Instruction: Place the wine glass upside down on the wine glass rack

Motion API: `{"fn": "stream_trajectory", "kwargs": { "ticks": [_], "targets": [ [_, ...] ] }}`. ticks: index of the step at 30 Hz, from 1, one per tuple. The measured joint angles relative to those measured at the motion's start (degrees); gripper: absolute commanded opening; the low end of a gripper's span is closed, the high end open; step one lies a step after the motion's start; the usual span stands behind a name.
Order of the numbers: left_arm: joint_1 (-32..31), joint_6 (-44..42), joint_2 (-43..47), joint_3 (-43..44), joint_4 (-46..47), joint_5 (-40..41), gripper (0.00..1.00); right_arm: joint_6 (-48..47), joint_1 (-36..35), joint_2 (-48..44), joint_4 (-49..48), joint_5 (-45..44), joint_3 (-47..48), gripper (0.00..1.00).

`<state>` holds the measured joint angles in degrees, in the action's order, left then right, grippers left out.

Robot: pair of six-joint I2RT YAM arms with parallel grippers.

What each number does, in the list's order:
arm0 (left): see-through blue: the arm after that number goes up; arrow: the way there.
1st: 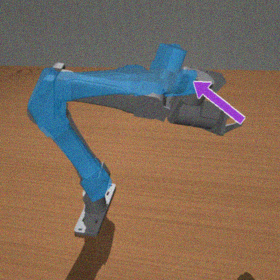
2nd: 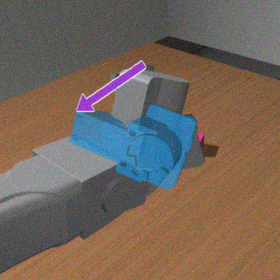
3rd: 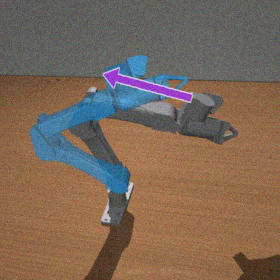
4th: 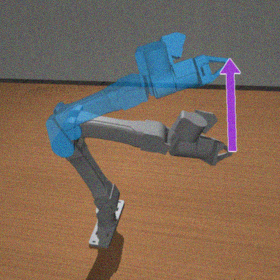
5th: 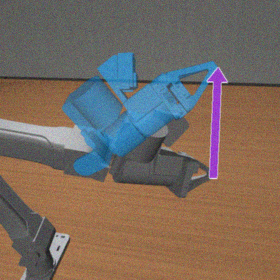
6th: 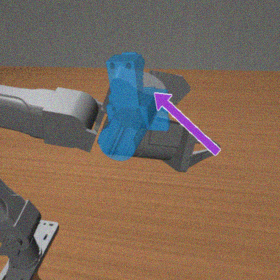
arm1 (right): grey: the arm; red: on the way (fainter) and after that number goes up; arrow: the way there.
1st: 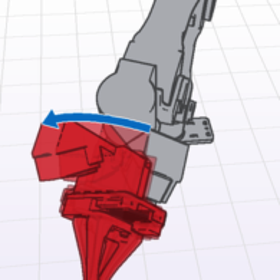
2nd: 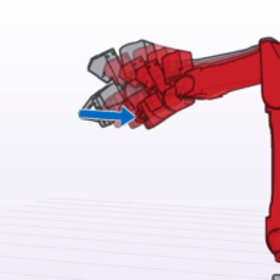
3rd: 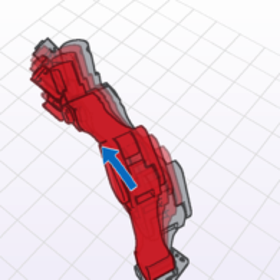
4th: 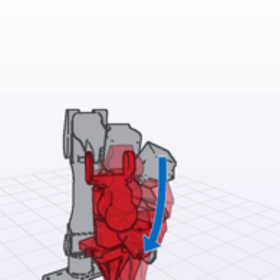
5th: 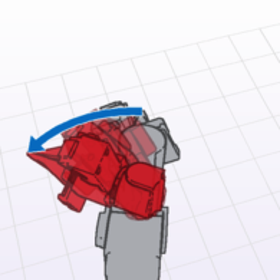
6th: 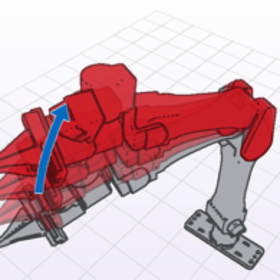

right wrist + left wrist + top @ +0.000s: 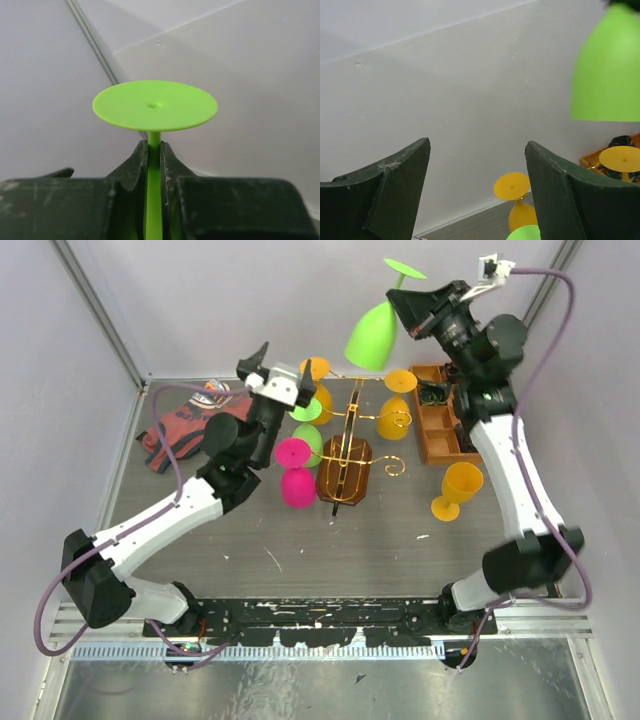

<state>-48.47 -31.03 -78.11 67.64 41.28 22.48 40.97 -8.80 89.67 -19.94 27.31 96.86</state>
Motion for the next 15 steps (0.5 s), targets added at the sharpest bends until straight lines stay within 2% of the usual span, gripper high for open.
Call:
{"fn": "stream_trajectory", "kwargs": {
  "ticks": [6,9,15],
  "targets": [
    [8.39,8.74,0.52,2.54,-9.38,0.42,0.83,-19.43,-0.98,-21.27,13.42,-8.22,-11.37,0.0],
    [11.52,11.1,0.55,2.54,-12.11,0.39,0.83,-24.81,-0.94,-29.18,18.14,-12.9,-18.97,0.01],
    [13.25,13.4,0.52,2.95,-14.75,-0.31,0.84,-32.59,-0.94,-38.66,22.82,-17.51,-34.77,0.01]
  ]
}}
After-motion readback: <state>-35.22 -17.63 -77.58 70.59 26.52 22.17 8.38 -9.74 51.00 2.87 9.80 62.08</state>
